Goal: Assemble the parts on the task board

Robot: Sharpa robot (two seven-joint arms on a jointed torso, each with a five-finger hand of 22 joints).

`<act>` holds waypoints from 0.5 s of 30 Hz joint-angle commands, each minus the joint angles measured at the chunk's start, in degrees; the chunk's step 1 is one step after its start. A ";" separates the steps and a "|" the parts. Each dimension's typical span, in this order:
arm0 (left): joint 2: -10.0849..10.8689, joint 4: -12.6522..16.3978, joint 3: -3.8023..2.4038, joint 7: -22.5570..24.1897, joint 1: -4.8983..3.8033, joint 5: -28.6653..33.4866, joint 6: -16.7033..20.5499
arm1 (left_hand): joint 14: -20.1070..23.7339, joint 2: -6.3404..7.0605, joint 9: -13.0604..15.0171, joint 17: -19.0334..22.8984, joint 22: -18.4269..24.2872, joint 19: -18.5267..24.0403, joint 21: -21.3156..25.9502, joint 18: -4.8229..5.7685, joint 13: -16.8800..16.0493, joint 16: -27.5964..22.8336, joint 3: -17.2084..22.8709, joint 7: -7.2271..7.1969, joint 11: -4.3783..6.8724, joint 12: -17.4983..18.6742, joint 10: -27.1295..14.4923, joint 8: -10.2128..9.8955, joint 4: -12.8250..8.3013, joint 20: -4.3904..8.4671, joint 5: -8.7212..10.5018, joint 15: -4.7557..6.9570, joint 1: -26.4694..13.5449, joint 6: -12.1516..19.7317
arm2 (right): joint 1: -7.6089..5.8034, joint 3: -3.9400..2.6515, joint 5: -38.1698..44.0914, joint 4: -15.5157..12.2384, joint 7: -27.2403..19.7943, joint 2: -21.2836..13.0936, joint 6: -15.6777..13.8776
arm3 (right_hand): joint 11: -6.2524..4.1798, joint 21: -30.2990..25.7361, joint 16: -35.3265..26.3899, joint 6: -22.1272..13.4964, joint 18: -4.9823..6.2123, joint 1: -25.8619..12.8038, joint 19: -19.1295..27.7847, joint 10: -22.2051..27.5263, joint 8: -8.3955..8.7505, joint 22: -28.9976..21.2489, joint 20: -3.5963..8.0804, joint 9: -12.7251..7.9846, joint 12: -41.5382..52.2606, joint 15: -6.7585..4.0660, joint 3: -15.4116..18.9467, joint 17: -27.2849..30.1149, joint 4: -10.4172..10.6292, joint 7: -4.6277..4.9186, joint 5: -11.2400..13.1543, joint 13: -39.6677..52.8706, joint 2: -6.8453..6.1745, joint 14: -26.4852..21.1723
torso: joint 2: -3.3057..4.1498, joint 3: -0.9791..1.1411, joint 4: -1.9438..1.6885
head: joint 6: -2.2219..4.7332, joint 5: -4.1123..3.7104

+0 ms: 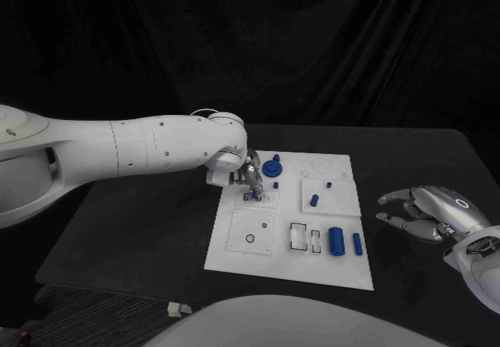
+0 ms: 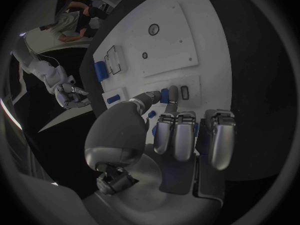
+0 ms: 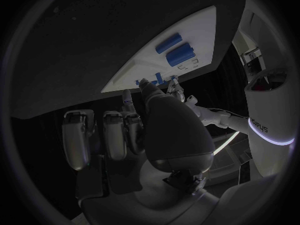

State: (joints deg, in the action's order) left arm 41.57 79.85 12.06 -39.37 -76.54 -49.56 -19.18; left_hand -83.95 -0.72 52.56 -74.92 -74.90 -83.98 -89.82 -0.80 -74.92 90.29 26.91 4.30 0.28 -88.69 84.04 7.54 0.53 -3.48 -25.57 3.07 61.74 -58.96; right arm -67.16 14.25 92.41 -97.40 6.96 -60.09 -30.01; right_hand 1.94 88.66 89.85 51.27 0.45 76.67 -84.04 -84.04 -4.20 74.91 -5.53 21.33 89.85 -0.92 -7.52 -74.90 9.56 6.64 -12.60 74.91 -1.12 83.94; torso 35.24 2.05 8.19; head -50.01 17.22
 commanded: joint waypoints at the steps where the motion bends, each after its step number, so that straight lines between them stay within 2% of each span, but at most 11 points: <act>1: -0.10 0.08 0.26 0.07 0.65 0.40 -0.79 | -6.05 -0.58 -0.03 -15.08 -15.01 -5.88 0.06 0.73 -14.15 -0.29 3.49 -0.74 0.31 0.29 4.79 0.22 -3.11 0.47 -0.19 0.34 -0.06 -0.40 | 0.16 -0.03 0.34 -0.02 0.51 -0.02 -0.55 | -0.17 -0.28 0.15 0.43 0.07 0.27 -4.55 -5.96 0.27 14.40 0.40 -0.05 0.15 -0.41 -0.09 -15.10 0.26 0.09 -0.30 15.09 -0.09 6.06 | 0.01 0.00 -0.02 | 0.01 0.07; 15: -0.09 0.51 0.26 0.10 0.90 0.41 -0.79 | -6.05 -0.61 -0.01 -15.08 -14.99 -5.83 0.14 0.71 -14.11 -0.29 3.56 -0.72 0.29 0.35 4.75 0.22 -3.15 0.47 -0.21 0.33 -0.08 -0.37 | 0.18 -0.03 0.34 -0.04 0.53 -0.03 -0.41 | -0.17 -0.28 0.15 0.43 0.07 0.27 -4.55 -5.96 0.27 14.40 0.40 -0.05 0.15 -0.41 -0.09 -15.10 0.26 0.09 -0.30 15.09 -0.09 6.06 | 0.01 0.00 -0.02 | 0.01 0.20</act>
State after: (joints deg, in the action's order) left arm 41.50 80.25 12.15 -39.29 -75.91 -49.40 -19.19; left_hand -83.95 -0.72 52.30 -74.91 -74.90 -83.98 -89.82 -0.79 -74.92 90.29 26.91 4.30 0.28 -88.70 84.04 7.56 0.52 -3.48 -25.55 3.07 61.75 -58.94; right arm -67.14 14.25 92.41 -97.38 6.96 -60.07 -29.99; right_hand 1.94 88.66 89.85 51.27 0.45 76.67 -84.04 -84.04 -4.20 74.91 -5.53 21.34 89.85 -0.92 -7.52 -74.90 9.56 6.64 -12.60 74.91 -1.12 83.94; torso 35.26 2.05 8.16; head -50.01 17.39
